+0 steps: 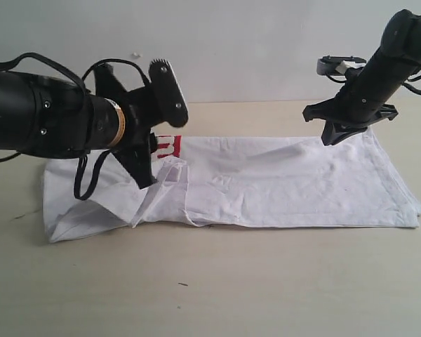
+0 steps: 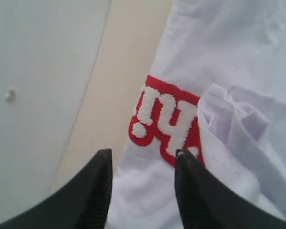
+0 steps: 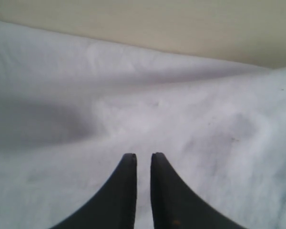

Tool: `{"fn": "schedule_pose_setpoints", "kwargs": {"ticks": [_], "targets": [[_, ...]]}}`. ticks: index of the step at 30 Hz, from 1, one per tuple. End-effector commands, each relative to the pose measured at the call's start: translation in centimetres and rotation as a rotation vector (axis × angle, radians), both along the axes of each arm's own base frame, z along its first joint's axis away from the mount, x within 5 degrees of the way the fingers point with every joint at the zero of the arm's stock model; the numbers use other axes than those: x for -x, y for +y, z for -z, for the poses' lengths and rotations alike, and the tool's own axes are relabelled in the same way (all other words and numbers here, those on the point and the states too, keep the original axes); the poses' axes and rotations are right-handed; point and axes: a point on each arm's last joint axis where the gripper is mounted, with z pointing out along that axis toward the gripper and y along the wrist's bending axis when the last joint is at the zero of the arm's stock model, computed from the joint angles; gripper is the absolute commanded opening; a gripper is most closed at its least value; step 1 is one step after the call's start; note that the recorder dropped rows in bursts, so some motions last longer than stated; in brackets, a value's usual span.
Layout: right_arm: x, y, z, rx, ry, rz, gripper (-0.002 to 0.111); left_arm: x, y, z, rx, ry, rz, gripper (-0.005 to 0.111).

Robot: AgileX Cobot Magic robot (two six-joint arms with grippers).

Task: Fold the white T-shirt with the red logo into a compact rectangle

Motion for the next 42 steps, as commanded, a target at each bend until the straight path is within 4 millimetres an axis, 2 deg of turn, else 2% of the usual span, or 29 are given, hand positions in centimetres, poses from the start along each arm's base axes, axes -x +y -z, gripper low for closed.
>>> {"fn": "schedule_pose_setpoints", "kwargs": {"ticks": [1,3,6,11,14,18,20,24,29,34,37,38,40,42], "targets": [[-0.1,-0.2,-0.1,0.002,-0.014,-0.001,0.013,1.8,-0.2,-1.4,0.251,0.135,-0.249,0.043],[-0.1,-0.2,-0.1,0.002,-0.014,-0.001,0.013,3.1,-0.3,-0.7,0.267,0.255,-0.276,0.043],[-0.1,-0.2,0.0,0.002,-0.010,-0.002,0.013,5.2,-0.3,1.2,0.225,0.435,-0.202,0.043],[0.0,-0.2,0.0,0.003,-0.009,-0.008,0.013,6.2,-0.2,4.2,0.267,0.432,-0.096,0.043],[0.0,-0.2,0.0,0.002,-0.005,-0.009,0.013,5.0,0.7,6.1,0.232,0.446,-0.127,0.043],[0.0,-0.2,0.0,0.002,-0.007,-0.009,0.013,1.6,3.2,8.1,0.300,0.449,-0.261,0.037],[-0.1,-0.2,-0.1,0.004,-0.014,-0.009,0.013,0.1,4.2,8.4,0.320,0.435,-0.300,0.035],[-0.3,-0.3,-0.1,0.011,-0.044,-0.001,0.013,-1.8,4.8,7.7,0.362,0.388,-0.318,0.036],[-0.5,-0.3,-0.2,0.015,-0.061,0.004,0.013,-4.0,4.3,6.1,0.415,0.301,-0.279,0.036],[-0.5,-0.3,-0.2,0.020,-0.059,-0.002,0.013,-4.9,4.1,5.6,0.400,0.301,-0.296,0.036],[-0.4,-0.3,-0.2,0.019,-0.055,-0.003,0.013,-4.7,4.4,4.8,0.363,0.323,-0.328,0.036],[-0.4,-0.3,-0.2,0.019,-0.055,-0.003,0.013,-4.6,4.6,4.2,0.354,0.325,-0.338,0.036],[-0.4,-0.3,-0.1,0.018,-0.053,-0.003,0.013,-3.9,5.0,1.6,0.361,0.309,-0.358,0.034],[-0.4,-0.3,-0.1,0.018,-0.053,-0.003,0.013,-2.8,5.6,-0.8,0.399,0.302,-0.392,0.023]]}}
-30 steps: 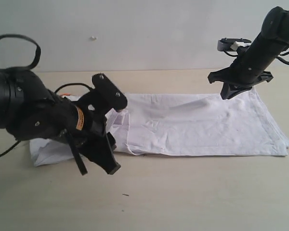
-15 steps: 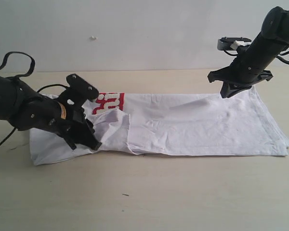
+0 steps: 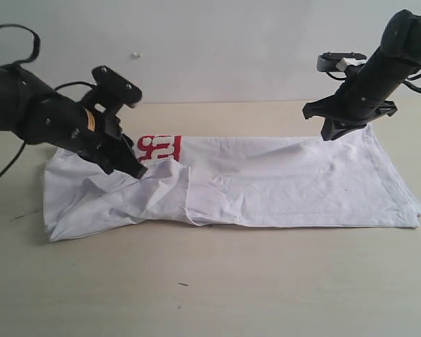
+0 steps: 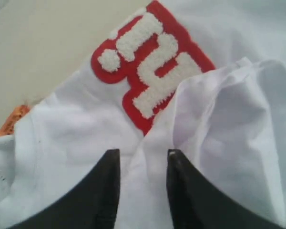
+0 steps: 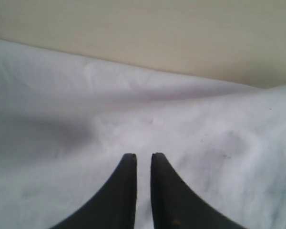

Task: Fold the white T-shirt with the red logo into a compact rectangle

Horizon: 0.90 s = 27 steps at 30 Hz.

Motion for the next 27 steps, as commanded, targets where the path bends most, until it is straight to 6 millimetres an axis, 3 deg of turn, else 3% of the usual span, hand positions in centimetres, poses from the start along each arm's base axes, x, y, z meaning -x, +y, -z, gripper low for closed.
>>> {"fn": "schedule_pose_setpoints", "kwargs": {"ticks": [1,3,5,7,11,15,18,22,25,27], "targets": [[0.0,-0.2,0.0,0.005,-0.007,-0.003,0.013,1.9,0.9,-4.3,0.067,-0.020,-0.065,0.016],[0.0,-0.2,0.0,0.005,-0.007,-0.003,0.013,3.4,1.0,-2.9,0.055,0.041,-0.050,0.001],[0.0,-0.2,0.0,0.005,-0.007,-0.003,0.013,6.8,-0.2,1.9,-0.008,0.127,0.070,0.000],[0.0,-0.2,0.0,0.005,-0.007,-0.003,0.013,7.4,-0.7,3.2,-0.011,0.105,0.136,0.000],[0.1,-0.2,0.0,0.003,0.008,-0.010,0.013,5.6,-0.6,4.3,0.102,0.018,0.083,0.000],[0.0,-0.2,0.0,0.008,-0.002,-0.010,0.013,2.4,2.0,6.2,0.107,0.049,-0.049,0.000],[0.0,-0.2,0.0,0.009,-0.006,-0.009,0.013,0.1,2.4,5.6,0.131,-0.007,-0.071,0.000],[0.1,-0.2,0.0,0.007,0.004,-0.012,0.013,-4.5,2.0,2.8,0.145,-0.102,-0.089,0.000],[0.1,-0.2,0.0,0.011,0.008,-0.015,0.013,-5.0,2.2,1.8,0.078,-0.016,-0.124,0.000],[0.1,-0.2,0.0,0.011,0.007,-0.014,0.013,-4.6,2.4,-0.6,0.078,-0.040,-0.128,0.000]]}}
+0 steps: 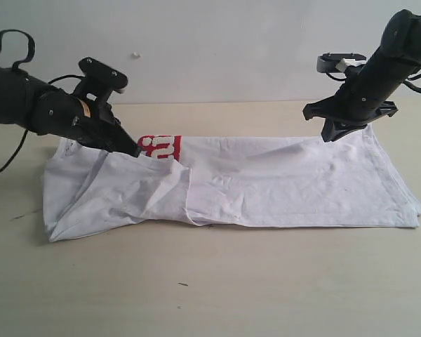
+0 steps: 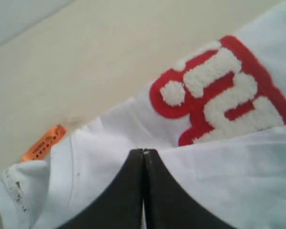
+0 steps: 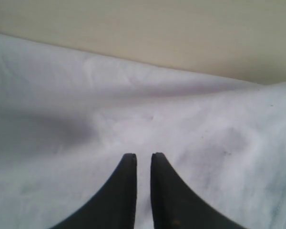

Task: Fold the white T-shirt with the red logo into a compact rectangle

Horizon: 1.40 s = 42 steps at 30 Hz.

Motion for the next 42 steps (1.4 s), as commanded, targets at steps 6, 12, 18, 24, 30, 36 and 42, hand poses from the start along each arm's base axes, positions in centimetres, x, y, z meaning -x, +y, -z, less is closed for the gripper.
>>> {"fn": "schedule_pose_setpoints", "kwargs": {"ticks": [6,12,18,24,30,36,42], "targets": [[0.0,-0.2,0.0,0.008,-0.004,-0.007,0.013,5.8,-1.0,-7.7,0.040,-0.050,0.038,0.000],[0.1,-0.2,0.0,0.005,0.002,-0.008,0.013,12.2,-3.7,-3.4,-0.040,0.028,0.253,0.000],[0.3,-0.1,0.1,-0.001,0.026,-0.013,0.013,11.1,-3.7,0.7,-0.027,0.036,0.255,0.000],[0.3,-0.1,0.0,-0.001,0.024,-0.012,0.013,5.3,-1.5,2.7,0.017,-0.018,0.132,0.000],[0.2,-0.2,0.0,0.002,0.013,-0.010,0.013,0.6,1.0,4.9,0.031,0.005,0.001,0.000],[0.0,-0.2,0.0,0.006,-0.007,-0.005,0.013,-0.5,1.8,8.6,-0.050,0.107,0.005,0.000],[0.0,-0.3,0.0,0.012,-0.010,-0.006,0.015,-1.2,1.7,6.6,-0.006,0.062,-0.031,0.000]]}}
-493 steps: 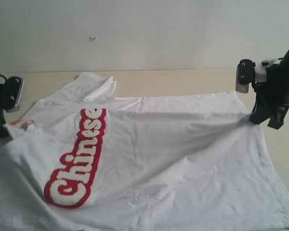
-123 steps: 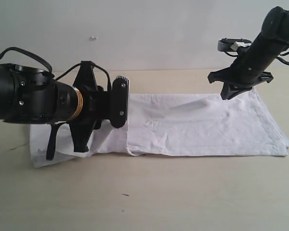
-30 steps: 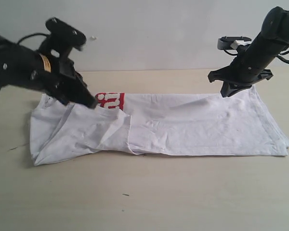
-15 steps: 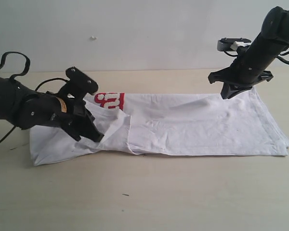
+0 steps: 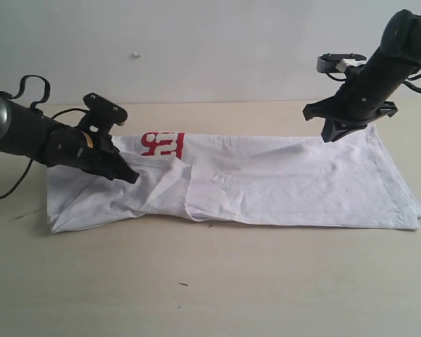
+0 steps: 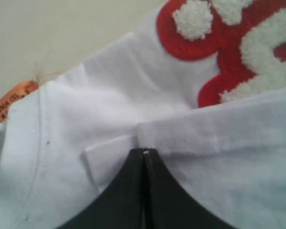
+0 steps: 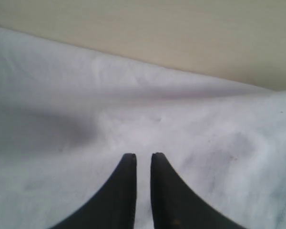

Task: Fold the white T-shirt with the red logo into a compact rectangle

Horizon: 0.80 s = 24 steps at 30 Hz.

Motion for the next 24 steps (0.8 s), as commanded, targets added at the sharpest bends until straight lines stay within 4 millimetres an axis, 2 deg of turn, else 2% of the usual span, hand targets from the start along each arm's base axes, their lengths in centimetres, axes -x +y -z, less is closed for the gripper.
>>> {"fn": "schedule_pose_setpoints", "kwargs": {"ticks": [1,4,6,8,11,14,15,17,21,22,24], "targets": [[-0.1,-0.3,-0.1,0.013,-0.015,-0.003,0.015,0.1,0.4,-1.2,0.013,0.017,-0.043,0.000],[-0.1,-0.3,0.3,0.018,-0.008,-0.006,0.015,-0.2,1.2,-4.1,0.070,-0.038,-0.101,0.000],[-0.1,-0.6,1.1,0.050,0.010,-0.010,0.015,-0.4,2.4,-4.5,0.127,-0.020,-0.197,0.000],[-0.1,-1.0,1.9,0.088,0.033,-0.009,0.015,-0.5,3.4,-4.1,0.119,0.014,-0.235,0.000],[0.0,-1.6,3.0,0.152,0.070,0.001,0.015,-0.3,5.0,-2.4,0.061,0.090,-0.261,0.000],[0.2,-1.6,3.8,0.154,0.099,0.019,0.015,-0.5,6.9,-1.7,0.112,0.129,-0.387,0.000],[0.1,-1.6,3.9,0.150,0.101,0.020,0.015,-0.6,7.5,-1.9,0.130,0.128,-0.422,0.003],[0.2,-1.6,4.0,0.150,0.103,0.020,0.015,-0.8,8.6,-2.9,0.147,0.106,-0.453,0.016],[0.0,-1.6,3.8,0.150,0.091,0.019,0.015,-1.0,10.7,-5.4,0.185,0.066,-0.527,0.054],[0.0,-1.6,3.8,0.150,0.089,0.019,0.015,-1.1,11.2,-5.5,0.196,0.078,-0.559,0.058],[0.0,-1.6,3.8,0.150,0.089,0.019,0.015,-1.2,12.3,-5.5,0.238,0.117,-0.637,0.056]]}}
